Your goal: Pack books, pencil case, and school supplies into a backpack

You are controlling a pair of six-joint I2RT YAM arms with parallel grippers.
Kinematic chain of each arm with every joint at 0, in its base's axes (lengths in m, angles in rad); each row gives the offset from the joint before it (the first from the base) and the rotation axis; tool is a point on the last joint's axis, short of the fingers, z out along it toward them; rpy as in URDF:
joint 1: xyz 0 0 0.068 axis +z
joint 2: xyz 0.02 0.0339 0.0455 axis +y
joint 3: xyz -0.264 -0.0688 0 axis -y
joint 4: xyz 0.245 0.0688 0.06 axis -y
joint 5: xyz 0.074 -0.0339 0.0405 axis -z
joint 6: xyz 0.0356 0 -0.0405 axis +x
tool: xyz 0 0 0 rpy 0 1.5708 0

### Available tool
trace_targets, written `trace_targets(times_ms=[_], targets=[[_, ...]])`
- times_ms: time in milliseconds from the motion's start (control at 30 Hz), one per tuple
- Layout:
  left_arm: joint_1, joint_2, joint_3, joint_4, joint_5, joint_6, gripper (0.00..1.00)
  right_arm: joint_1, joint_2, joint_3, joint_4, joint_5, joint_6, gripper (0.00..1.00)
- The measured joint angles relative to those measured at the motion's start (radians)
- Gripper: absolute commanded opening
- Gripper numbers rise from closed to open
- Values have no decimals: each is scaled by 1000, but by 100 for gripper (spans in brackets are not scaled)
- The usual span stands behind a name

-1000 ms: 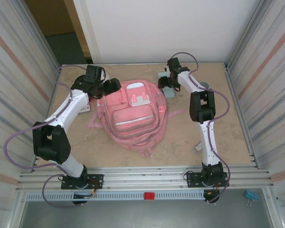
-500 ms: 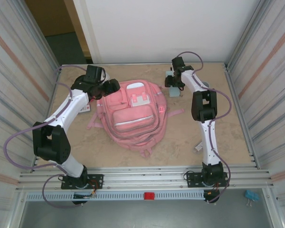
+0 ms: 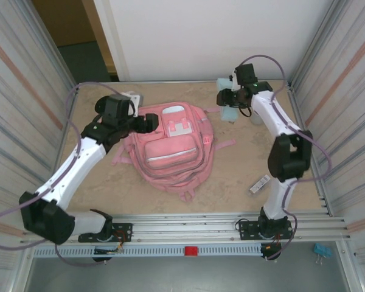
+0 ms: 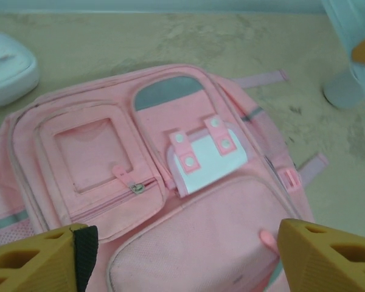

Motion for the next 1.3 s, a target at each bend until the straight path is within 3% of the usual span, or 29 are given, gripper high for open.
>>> trace_targets(times_ms=[233,433,600,833,867,967,1033,1133,1167,1300], targets=[[-149,-82,-156,3,99,412,83,24,-326,-319,17,-111,105,54],[-200,-1,-230,6,115,700,87,58,-497,-513,6,-132,185,54],[-202,130,-230,27,133,827,89,62,-606,-599,-8,-128,240,54],[-211,238,-225,58,169,899,88,62,-655,-632,-16,-122,278,54],[-214,250,-221,63,166,903,85,62,-656,-636,-16,-122,281,54],[-226,284,-213,89,129,912,64,62,-657,-646,-19,-122,288,54],[-237,291,-212,91,104,910,38,62,-658,-655,-19,-123,298,54],[-264,282,-209,80,79,904,6,59,-665,-668,-23,-124,309,54],[-271,271,-209,76,72,895,0,56,-671,-673,-24,-126,312,54],[-286,192,-190,72,56,812,0,18,-702,-683,-32,-151,347,54]])
